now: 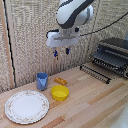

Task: Please guide your gripper toward the loaf. Carefully hold the bread using your gripper. Position the gripper over the white dish. Gently place the bread on the white dish.

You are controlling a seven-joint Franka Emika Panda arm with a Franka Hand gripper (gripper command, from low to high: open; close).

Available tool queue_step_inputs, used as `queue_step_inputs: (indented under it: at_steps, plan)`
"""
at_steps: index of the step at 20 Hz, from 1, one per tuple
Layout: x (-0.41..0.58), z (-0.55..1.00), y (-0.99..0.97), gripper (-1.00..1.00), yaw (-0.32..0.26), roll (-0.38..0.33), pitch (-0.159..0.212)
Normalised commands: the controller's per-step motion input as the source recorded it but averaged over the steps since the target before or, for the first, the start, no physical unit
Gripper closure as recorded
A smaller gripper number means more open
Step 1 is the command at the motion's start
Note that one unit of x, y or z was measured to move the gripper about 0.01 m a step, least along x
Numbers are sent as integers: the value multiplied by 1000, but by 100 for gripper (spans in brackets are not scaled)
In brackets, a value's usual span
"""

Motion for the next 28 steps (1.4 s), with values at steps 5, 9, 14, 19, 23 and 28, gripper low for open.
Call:
queue_step_inputs:
  at_steps: [5,9,14,19,23,28]
  plan:
    - [435,-247,-234,-100,123,0,1]
    - [473,-296,-311,-100,196,0,0]
    - [335,-287,-384,-100,199,0,16]
    - [107,-321,-390,-100,183,0,54]
    - [34,-336,-226,-100,51,0,76]
    - [312,-369,-81,-100,2,0,33]
